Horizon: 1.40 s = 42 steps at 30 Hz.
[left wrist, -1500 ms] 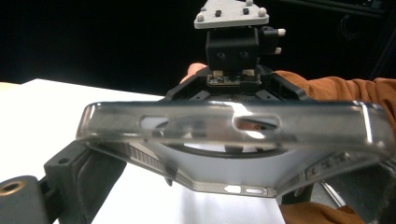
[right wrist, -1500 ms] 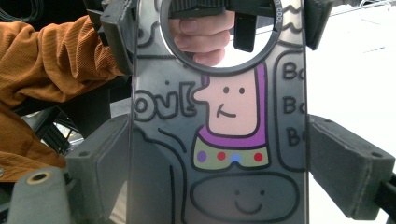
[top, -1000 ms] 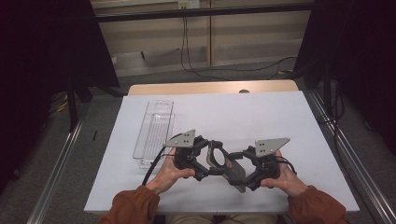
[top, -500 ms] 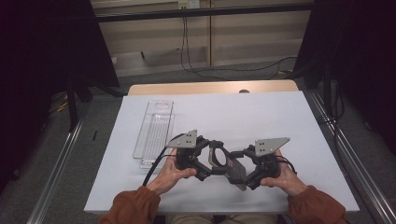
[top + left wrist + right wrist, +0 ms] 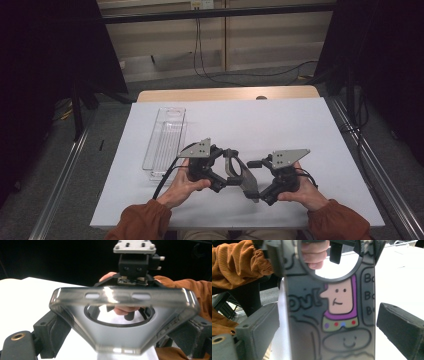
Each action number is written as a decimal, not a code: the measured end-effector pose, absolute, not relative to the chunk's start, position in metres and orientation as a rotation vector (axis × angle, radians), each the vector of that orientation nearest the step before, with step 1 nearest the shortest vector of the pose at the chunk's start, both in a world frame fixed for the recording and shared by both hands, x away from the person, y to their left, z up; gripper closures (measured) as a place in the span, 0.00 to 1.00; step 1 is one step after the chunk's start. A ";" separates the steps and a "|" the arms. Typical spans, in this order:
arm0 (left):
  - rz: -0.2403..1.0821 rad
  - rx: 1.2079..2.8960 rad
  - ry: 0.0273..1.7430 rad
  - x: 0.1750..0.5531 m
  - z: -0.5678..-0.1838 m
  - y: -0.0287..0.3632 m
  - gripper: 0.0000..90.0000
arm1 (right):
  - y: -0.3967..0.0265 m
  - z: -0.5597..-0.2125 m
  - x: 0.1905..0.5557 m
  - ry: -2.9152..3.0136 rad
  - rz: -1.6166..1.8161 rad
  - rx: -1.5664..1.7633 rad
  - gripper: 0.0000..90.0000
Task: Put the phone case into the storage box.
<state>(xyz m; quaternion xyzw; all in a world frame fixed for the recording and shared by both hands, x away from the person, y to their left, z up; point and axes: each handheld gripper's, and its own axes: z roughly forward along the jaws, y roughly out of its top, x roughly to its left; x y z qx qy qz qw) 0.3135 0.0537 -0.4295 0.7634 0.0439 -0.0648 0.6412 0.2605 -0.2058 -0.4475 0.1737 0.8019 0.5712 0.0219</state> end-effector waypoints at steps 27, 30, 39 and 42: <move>-0.023 1.687 0.253 0.317 -0.417 0.071 0.13 | -0.225 -0.445 0.262 2.285 1.670 0.851 0.03; 0.002 1.689 0.277 0.317 -0.415 0.074 0.13 | -0.227 -0.445 0.261 2.251 1.637 0.896 0.04; 0.037 1.687 0.320 0.316 -0.412 0.080 0.13 | -0.237 -0.449 0.255 2.158 1.591 0.985 0.03; 0.040 1.674 0.332 0.316 -0.412 0.083 0.13 | -0.241 -0.449 0.252 2.137 1.567 1.004 0.02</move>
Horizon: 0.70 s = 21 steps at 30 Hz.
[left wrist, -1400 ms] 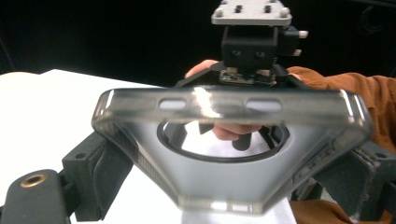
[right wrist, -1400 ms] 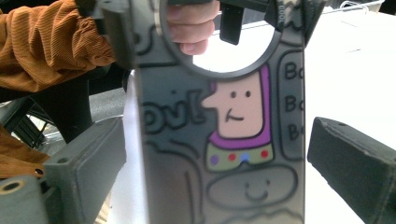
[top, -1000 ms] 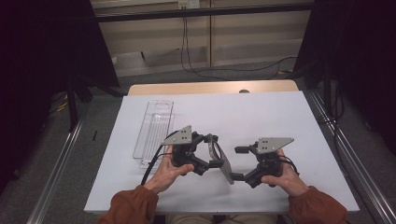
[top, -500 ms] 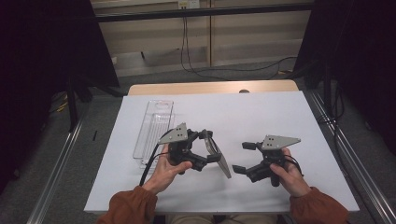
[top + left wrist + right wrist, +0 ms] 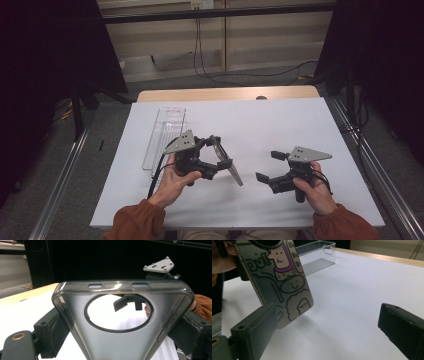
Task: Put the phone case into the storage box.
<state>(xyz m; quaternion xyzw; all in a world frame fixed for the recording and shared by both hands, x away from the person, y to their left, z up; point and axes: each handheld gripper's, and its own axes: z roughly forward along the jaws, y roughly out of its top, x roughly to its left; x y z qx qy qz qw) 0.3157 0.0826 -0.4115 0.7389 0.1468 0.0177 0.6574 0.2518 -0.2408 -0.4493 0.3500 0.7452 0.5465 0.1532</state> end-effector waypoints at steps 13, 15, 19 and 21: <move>0.101 1.665 0.411 0.318 -0.408 0.092 0.13 | -0.261 -0.452 0.241 2.027 1.511 1.062 0.02; 0.131 1.670 0.440 0.317 -0.407 0.094 0.13 | -0.264 -0.451 0.239 2.004 1.509 1.076 0.02; 0.162 1.653 0.478 0.319 -0.406 0.099 0.13 | -0.270 -0.452 0.235 1.963 1.476 1.113 0.01; 0.182 1.653 0.496 0.320 -0.406 0.101 0.13 | -0.274 -0.453 0.232 1.937 1.456 1.129 0.00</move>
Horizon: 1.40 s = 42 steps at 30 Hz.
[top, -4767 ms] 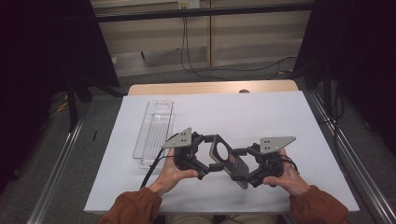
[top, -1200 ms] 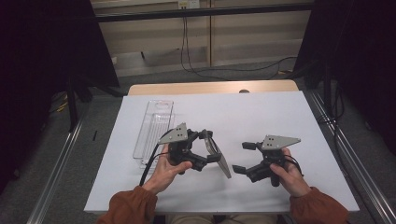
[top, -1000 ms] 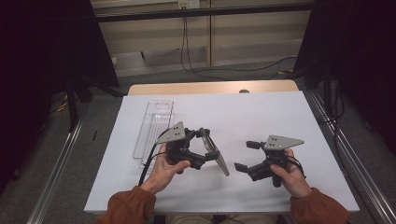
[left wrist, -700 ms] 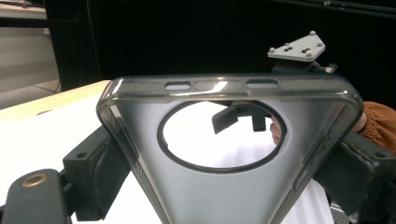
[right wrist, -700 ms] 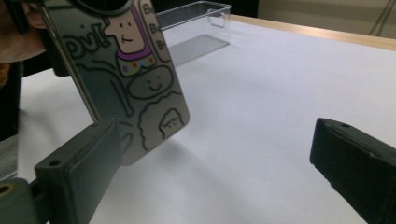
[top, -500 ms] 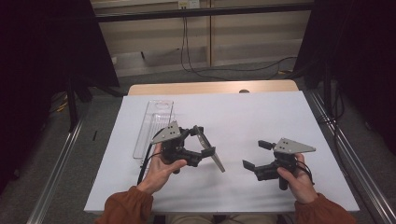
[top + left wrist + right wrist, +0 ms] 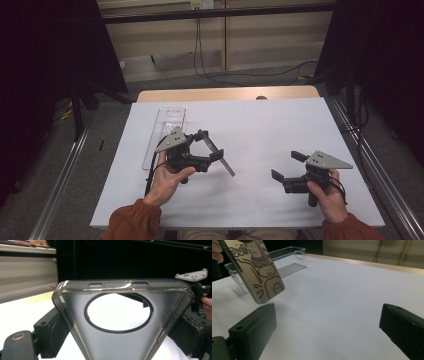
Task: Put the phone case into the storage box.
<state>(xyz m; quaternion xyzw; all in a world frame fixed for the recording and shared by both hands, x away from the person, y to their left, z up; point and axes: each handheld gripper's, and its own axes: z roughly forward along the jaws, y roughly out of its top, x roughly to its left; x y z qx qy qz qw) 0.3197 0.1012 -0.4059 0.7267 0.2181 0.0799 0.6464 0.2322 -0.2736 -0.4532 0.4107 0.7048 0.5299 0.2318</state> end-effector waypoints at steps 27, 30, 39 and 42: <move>0.280 1.623 0.638 0.323 -0.394 0.121 0.13 | -0.309 -0.460 0.195 1.709 1.329 1.247 0.00; 0.282 1.618 0.643 0.325 -0.393 0.124 0.13 | -0.309 -0.460 0.196 1.714 1.338 1.236 0.00; 0.358 1.608 0.677 0.327 -0.383 0.135 0.13 | -0.312 -0.461 0.197 1.709 1.365 1.214 0.00; 0.357 1.591 0.689 0.328 -0.380 0.137 0.13 | -0.313 -0.462 0.197 1.719 1.361 1.215 0.00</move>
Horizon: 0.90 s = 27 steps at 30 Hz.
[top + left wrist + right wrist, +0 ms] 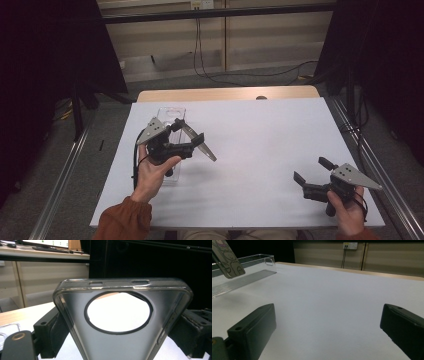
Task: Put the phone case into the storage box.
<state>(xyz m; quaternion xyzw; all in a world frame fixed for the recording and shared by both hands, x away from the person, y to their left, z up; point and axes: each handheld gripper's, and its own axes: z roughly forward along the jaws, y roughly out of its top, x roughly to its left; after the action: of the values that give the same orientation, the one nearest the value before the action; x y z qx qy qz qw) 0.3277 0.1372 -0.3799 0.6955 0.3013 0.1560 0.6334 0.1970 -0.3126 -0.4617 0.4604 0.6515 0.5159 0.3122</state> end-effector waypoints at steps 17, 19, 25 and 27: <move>0.475 1.604 0.765 0.333 -0.352 0.158 0.13 | -0.311 -0.461 0.198 1.727 1.367 1.204 0.00; 0.476 1.599 0.776 0.333 -0.350 0.162 0.13 | -0.311 -0.461 0.198 1.732 1.366 1.204 0.00; 0.502 1.569 0.803 0.341 -0.346 0.173 0.13 | -0.311 -0.462 0.198 1.731 1.366 1.203 0.00; 0.516 1.553 0.819 0.344 -0.344 0.176 0.13 | -0.311 -0.462 0.199 1.727 1.367 1.203 0.00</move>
<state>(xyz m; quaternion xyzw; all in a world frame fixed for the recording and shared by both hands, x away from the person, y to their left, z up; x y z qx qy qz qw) 0.3437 0.1759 -0.3443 0.6726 0.3546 0.2236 0.6099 0.1986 -0.3106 -0.4616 0.4555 0.6542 0.5176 0.3108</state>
